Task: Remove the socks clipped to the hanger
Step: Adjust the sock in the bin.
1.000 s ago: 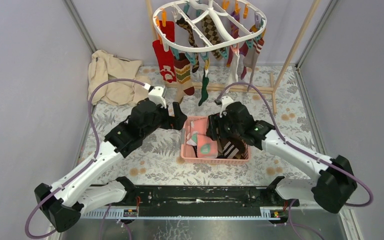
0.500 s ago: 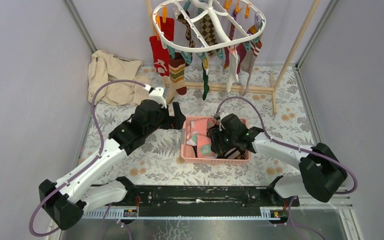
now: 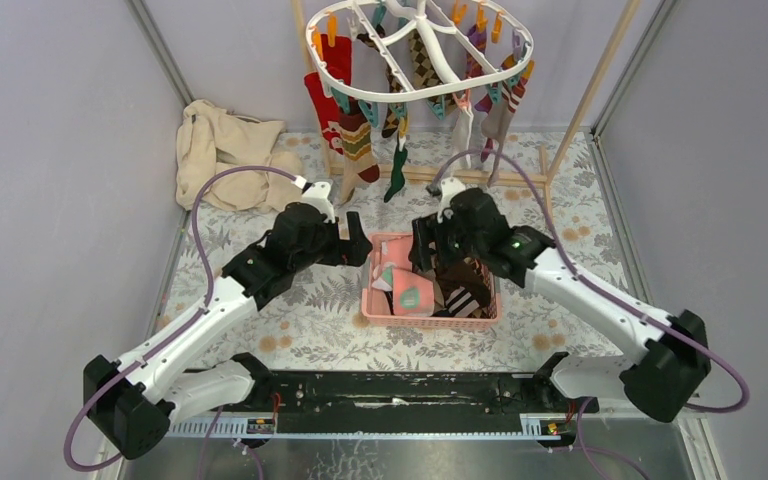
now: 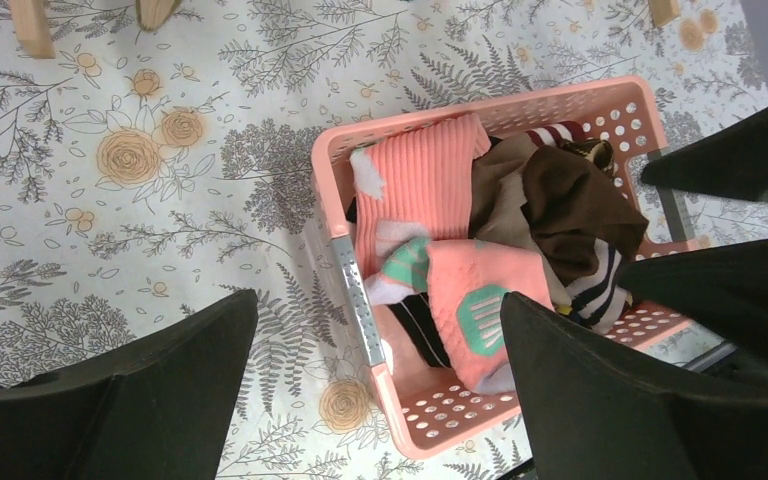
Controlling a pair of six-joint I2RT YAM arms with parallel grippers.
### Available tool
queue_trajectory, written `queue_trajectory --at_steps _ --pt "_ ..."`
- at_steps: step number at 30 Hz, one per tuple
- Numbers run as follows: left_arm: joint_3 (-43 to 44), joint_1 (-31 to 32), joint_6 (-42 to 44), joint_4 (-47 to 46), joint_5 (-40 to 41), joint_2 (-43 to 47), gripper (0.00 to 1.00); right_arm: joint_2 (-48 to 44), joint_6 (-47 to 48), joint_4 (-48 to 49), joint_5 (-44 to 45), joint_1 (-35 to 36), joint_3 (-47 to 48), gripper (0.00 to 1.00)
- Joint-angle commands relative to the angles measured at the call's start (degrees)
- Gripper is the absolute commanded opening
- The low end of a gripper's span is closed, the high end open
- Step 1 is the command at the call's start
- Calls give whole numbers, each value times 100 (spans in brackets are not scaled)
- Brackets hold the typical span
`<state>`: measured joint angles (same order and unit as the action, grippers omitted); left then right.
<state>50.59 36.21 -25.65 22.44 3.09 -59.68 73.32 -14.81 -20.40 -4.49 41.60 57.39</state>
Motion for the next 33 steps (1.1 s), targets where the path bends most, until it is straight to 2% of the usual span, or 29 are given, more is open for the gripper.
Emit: queue_trajectory --at_steps 1,6,9,12,15,20,27,33 --pt "24 -35 -155 -239 -64 224 99 -460 226 -423 42 41 715 82" --pt "-127 -35 -224 -385 52 321 99 -414 331 -623 679 12 1215 84" --pt "-51 -35 -287 -376 106 358 99 -267 301 -567 1089 -322 1342 84" --pt "85 -35 -300 -396 151 334 99 -214 2 -70 747 -1251 1162 83" --pt "235 -41 -283 -362 53 255 99 -265 -238 734 709 -1888 723 80" --pt "247 -26 -282 -345 105 287 99 -336 -443 1826 851 -2497 249 77" --pt "211 -26 -292 -385 158 418 99 -132 -638 2746 16 -3355 95 69" --pt "100 -26 -343 -394 161 388 99 232 -655 3218 -563 -3620 276 64"
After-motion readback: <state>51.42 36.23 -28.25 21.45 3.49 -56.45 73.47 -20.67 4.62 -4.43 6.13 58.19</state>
